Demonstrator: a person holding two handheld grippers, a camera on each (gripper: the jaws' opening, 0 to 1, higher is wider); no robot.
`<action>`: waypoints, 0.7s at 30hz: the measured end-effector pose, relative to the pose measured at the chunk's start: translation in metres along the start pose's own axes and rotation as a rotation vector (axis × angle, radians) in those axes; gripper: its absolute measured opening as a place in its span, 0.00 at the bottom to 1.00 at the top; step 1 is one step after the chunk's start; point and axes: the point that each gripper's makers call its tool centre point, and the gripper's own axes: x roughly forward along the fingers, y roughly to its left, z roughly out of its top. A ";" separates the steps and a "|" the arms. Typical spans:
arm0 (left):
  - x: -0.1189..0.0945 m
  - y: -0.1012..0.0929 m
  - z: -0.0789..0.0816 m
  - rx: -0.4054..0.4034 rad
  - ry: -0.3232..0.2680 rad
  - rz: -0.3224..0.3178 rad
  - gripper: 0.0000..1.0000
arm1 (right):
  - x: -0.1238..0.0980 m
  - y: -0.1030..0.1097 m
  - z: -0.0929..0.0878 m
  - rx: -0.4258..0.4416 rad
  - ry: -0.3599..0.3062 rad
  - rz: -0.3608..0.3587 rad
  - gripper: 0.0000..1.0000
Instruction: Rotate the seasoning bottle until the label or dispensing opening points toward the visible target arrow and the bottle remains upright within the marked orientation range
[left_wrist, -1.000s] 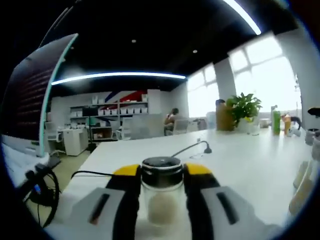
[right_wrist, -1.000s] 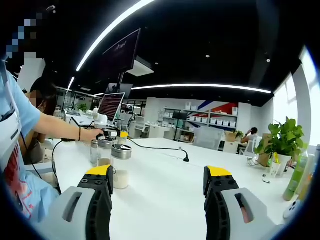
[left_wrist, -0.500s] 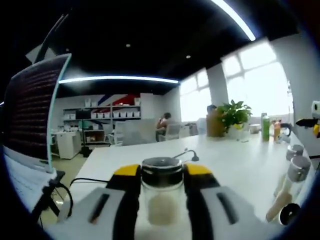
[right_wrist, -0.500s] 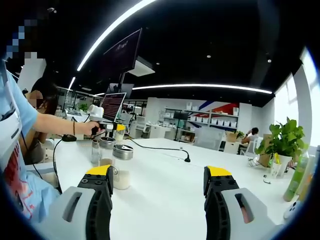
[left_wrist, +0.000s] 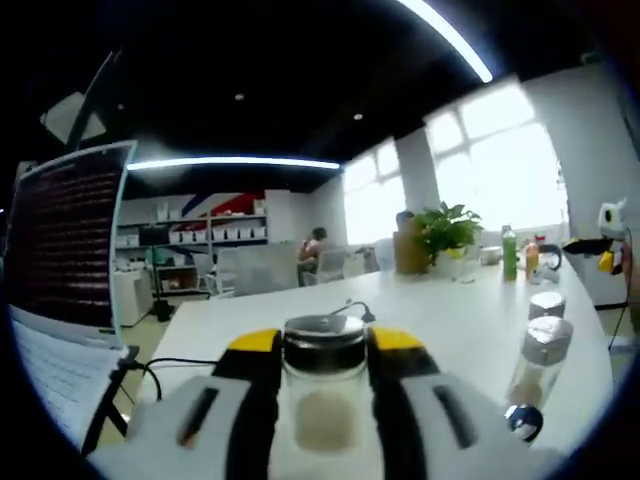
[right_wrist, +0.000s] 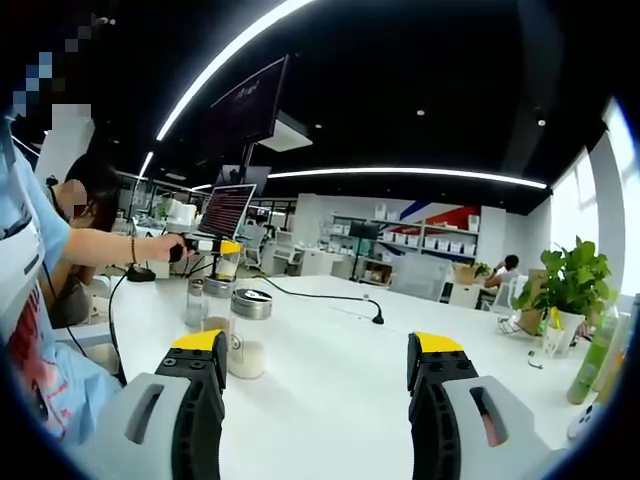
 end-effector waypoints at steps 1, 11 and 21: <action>-0.003 -0.001 0.001 0.011 -0.006 0.006 0.35 | 0.000 0.000 0.000 -0.001 0.000 0.000 0.76; -0.025 -0.006 -0.004 -0.003 -0.001 0.024 0.35 | -0.001 0.004 0.002 -0.004 -0.003 -0.001 0.76; -0.046 -0.016 -0.017 0.041 0.037 0.079 0.35 | 0.003 0.005 0.000 0.004 0.002 0.006 0.75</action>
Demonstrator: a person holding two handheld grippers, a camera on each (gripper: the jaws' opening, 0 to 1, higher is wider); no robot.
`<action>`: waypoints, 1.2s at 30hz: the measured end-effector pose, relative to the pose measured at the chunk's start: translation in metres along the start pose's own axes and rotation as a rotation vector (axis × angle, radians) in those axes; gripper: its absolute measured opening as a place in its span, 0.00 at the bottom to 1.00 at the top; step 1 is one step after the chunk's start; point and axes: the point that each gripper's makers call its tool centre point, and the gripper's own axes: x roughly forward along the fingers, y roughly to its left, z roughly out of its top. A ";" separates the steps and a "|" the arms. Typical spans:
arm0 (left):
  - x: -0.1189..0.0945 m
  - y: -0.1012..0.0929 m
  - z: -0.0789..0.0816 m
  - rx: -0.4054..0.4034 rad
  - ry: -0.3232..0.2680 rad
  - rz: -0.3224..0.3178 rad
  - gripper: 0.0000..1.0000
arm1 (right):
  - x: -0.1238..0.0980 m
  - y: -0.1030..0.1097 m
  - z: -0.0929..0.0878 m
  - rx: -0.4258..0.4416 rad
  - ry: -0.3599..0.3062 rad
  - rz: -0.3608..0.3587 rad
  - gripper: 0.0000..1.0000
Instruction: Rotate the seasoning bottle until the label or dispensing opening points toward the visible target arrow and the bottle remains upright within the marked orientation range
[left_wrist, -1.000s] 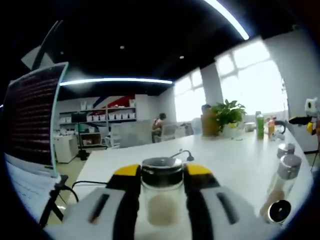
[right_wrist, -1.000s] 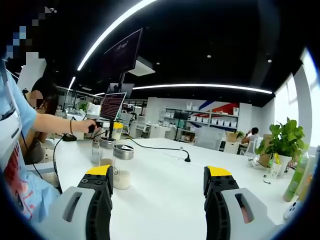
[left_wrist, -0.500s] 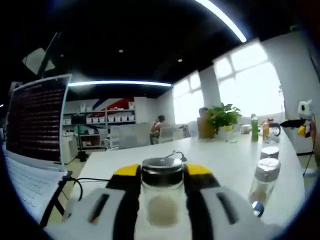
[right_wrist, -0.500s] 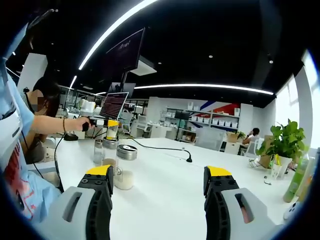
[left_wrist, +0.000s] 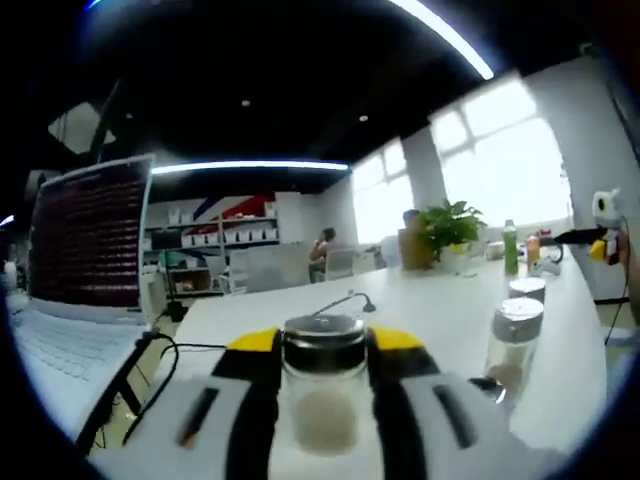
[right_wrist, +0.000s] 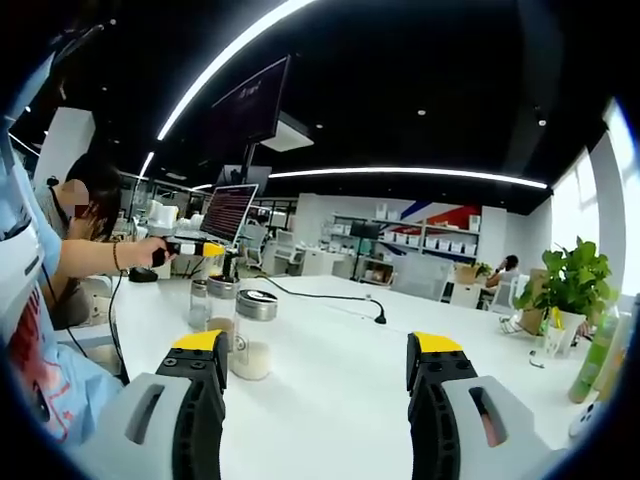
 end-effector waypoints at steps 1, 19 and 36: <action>-0.002 -0.003 -0.002 -0.004 -0.009 -0.004 0.35 | 0.001 0.000 0.000 0.001 0.000 0.000 0.75; -0.040 -0.014 -0.029 -0.066 -0.012 0.043 0.35 | 0.005 0.002 -0.003 0.004 0.010 0.001 0.75; -0.048 -0.022 -0.058 -0.041 0.045 0.115 0.35 | 0.005 0.001 -0.006 0.023 0.013 -0.002 0.73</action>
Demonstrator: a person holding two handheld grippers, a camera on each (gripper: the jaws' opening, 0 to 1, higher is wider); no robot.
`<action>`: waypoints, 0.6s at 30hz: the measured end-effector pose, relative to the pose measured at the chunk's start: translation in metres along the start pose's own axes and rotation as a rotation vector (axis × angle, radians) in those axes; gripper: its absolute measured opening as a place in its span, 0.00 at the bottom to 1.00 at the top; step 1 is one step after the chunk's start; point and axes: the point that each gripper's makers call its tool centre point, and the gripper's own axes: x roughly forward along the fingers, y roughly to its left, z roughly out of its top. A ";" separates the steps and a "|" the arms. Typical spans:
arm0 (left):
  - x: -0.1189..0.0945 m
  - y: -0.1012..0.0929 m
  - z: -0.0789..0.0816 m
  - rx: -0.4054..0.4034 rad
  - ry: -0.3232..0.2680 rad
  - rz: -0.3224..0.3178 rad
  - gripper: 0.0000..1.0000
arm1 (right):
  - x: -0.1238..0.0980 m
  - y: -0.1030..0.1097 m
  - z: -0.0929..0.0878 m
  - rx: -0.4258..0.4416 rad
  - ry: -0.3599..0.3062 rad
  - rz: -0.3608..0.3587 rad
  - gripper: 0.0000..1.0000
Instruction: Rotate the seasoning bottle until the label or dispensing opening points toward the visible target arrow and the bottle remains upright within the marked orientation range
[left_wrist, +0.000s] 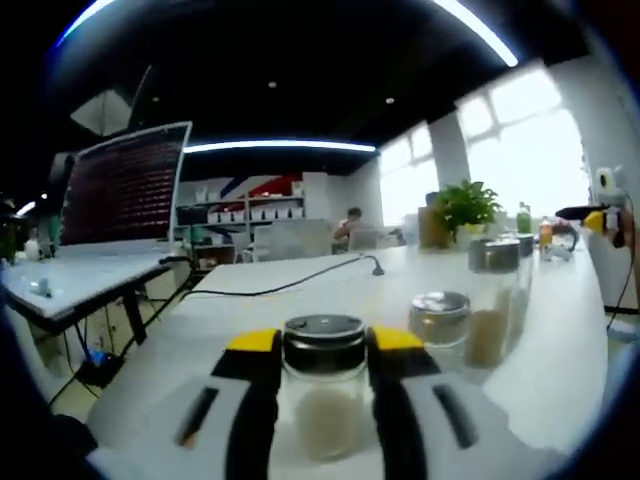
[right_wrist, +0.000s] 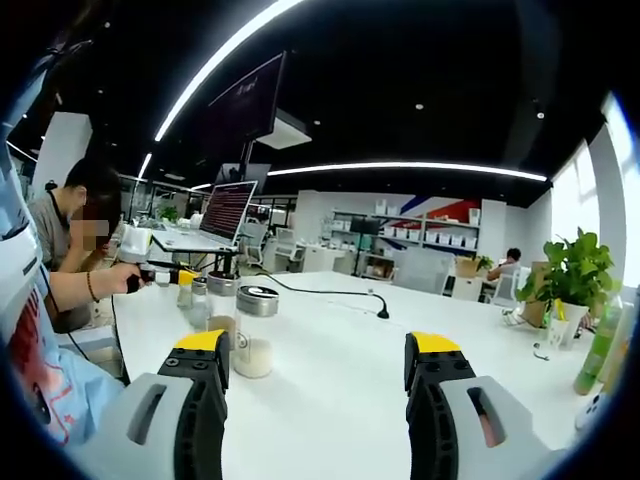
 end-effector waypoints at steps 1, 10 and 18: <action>-0.001 -0.001 0.000 0.004 0.000 0.007 0.35 | 0.000 0.000 0.000 0.001 0.000 0.000 0.73; -0.013 0.002 -0.005 -0.033 -0.013 0.078 0.35 | 0.001 0.005 -0.004 0.004 0.009 0.014 0.73; -0.015 0.004 -0.006 -0.051 -0.041 0.095 0.35 | 0.000 0.010 -0.005 0.001 0.013 0.024 0.73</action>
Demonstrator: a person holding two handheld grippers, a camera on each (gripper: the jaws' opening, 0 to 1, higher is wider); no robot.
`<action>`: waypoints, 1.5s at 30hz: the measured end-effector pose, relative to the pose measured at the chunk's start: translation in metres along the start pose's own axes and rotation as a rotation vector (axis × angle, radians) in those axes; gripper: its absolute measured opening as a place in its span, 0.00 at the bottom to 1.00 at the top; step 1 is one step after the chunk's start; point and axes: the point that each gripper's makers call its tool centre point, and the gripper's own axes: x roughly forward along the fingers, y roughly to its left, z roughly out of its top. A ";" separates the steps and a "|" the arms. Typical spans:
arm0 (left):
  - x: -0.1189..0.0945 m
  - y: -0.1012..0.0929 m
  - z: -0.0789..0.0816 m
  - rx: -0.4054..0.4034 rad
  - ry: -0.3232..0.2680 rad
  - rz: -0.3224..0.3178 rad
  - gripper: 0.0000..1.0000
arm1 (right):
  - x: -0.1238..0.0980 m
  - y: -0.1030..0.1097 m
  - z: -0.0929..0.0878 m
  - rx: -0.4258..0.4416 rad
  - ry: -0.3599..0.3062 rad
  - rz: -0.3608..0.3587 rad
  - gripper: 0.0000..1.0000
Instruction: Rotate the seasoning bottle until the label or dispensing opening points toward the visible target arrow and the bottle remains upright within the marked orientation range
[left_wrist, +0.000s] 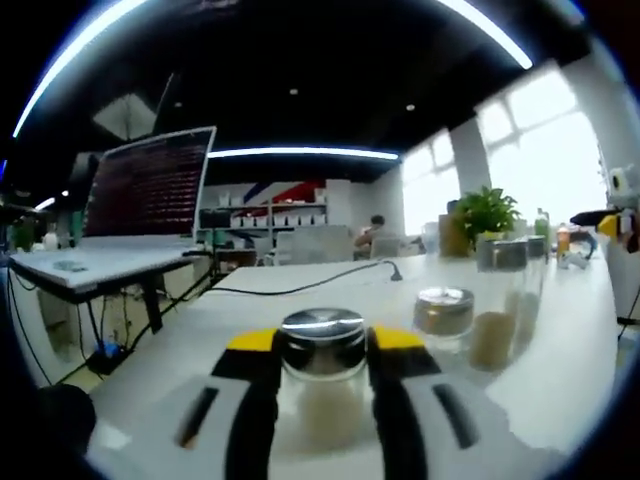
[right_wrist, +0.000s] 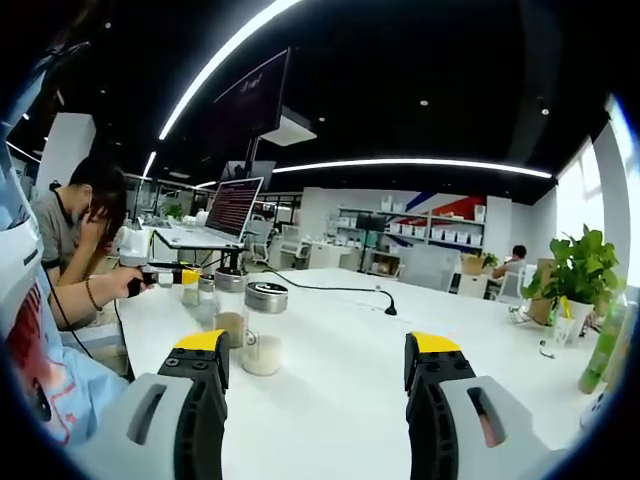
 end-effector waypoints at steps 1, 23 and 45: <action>0.000 0.000 0.000 -0.003 -0.002 0.000 0.35 | 0.000 0.000 0.000 0.002 0.000 -0.001 0.73; -0.001 -0.004 -0.001 -0.051 -0.016 -0.101 0.35 | 0.000 0.007 0.002 0.032 -0.023 0.028 0.74; 0.001 -0.009 0.000 -0.057 0.014 -0.314 0.35 | 0.003 0.006 0.000 0.028 -0.007 0.030 0.74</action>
